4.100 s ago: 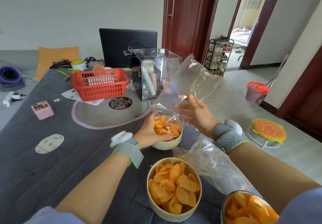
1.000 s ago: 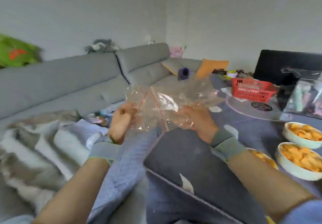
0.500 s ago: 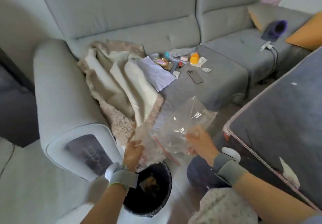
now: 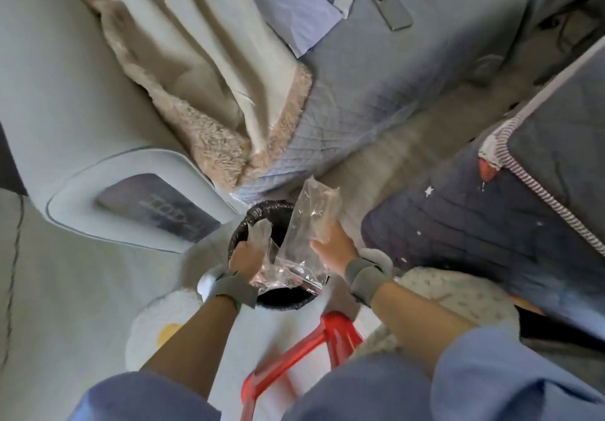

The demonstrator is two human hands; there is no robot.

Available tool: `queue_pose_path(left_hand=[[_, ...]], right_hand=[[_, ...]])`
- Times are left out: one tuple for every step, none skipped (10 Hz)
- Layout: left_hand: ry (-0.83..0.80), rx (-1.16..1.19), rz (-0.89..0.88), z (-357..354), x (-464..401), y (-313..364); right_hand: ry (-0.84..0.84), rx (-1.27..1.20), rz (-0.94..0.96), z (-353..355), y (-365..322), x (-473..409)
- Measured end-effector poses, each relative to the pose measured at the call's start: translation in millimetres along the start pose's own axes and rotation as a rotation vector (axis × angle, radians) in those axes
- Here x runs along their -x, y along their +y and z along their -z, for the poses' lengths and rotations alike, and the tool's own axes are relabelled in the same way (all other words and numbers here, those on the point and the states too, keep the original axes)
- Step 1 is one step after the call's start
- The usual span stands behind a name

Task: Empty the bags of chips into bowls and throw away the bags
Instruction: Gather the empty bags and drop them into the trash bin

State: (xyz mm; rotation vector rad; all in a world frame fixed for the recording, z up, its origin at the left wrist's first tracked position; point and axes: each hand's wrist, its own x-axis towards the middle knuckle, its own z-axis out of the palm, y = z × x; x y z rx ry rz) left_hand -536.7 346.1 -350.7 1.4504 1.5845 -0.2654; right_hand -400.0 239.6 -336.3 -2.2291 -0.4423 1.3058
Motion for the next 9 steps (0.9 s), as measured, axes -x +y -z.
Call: queue_pose_path(left_hand=[[-0.014,-0.049,0.004,-4,-5,-4],[0.019,-0.038,0.028,-5,0,1],[-0.015,-0.002,0.043,-3,-3,0],[-0.013,0.088,0.067,0,-16,-5],[-0.006,0.136,0.007,-3,-15,2],[-0.025,0.172,-0.006,-10,-18,3],[-0.1,0.167,0.0,-20,-17,6],[-0.137,0.132,0.002,-23,-14,7],[-0.276,0.029,-0.02,-26,-8,15]], right_hand=[[-0.061,-0.068,-0.002,-10,2,-4],[-0.17,-0.059,-0.047,-24,4,-13],[-0.24,0.021,-0.068,-35,4,-21],[-0.315,-0.014,-0.153,-44,2,-32],[-0.367,-0.262,-0.229,-43,-5,-32],[-0.337,-0.174,-0.181,-39,0,-36],[-0.301,-0.086,-0.108,-32,7,-39],[-0.298,-0.04,-0.057,-28,9,-38],[-0.221,0.05,0.001,-15,9,-28]])
